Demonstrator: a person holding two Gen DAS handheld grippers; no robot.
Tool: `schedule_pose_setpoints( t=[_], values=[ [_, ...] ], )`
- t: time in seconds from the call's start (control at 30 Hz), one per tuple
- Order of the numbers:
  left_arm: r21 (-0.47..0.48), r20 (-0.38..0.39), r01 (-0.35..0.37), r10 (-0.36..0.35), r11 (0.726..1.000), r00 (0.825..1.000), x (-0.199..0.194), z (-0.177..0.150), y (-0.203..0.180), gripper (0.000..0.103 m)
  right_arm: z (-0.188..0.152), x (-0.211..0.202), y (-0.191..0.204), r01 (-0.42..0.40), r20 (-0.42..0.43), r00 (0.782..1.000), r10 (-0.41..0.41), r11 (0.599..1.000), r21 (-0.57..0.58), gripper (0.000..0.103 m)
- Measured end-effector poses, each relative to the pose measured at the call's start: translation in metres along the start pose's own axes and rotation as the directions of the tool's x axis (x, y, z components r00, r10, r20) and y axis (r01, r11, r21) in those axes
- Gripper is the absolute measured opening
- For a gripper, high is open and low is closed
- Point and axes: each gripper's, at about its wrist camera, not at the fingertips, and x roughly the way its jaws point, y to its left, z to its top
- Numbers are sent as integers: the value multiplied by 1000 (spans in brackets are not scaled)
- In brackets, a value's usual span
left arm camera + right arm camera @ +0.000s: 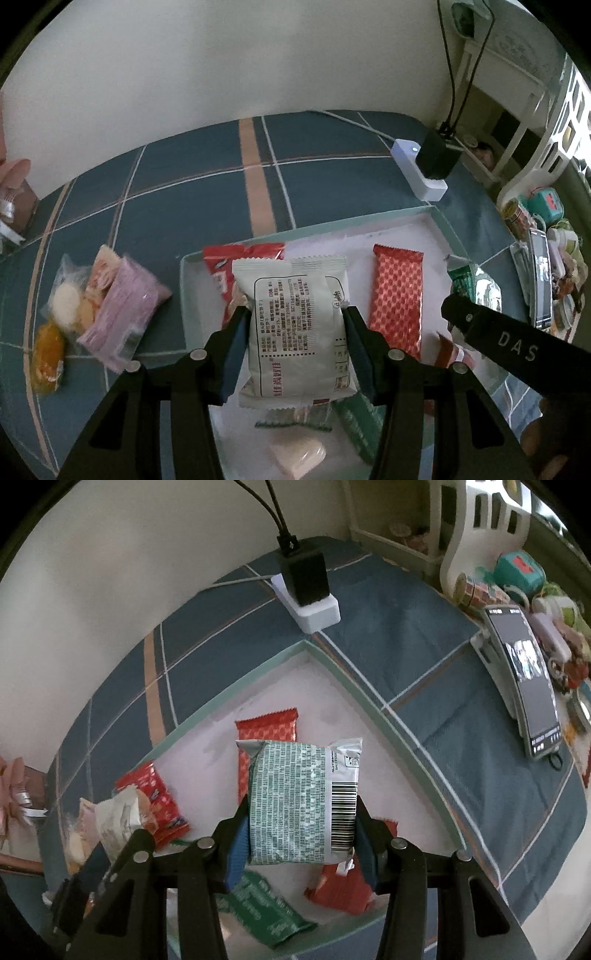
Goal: Organize snacks
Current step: 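Lower both packets into the tray and open both grippers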
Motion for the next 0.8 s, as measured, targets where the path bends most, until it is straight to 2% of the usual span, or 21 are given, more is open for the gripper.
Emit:
schedule_pose_setpoints(
  t=[0.17,0.5,0.6,0.73,0.8],
  values=[
    [15,13,16,-16,1000,1000,12,6,-8,53,6,4,-5,-5,44,999,4,1000,18,52],
    [42,25,16,-17,999,1000,22,9,-18,55,5,26,-19,13,3,1000,-13,998,61,52],
    [37,11,19,-20,999,1000,20,9,-16,63,4,28,-21,13,-14,1000,-12,998,65,52],
    [29,-4,24,-23,999,1000,14,9,-11,64,3,27,-18,10,-23,1000,-8,998,55,52],
    [11,-17,15,-15,1000,1000,11,9,-6,68,3,25,-17,9,-20,1000,-8,999,50,54]
  ],
)
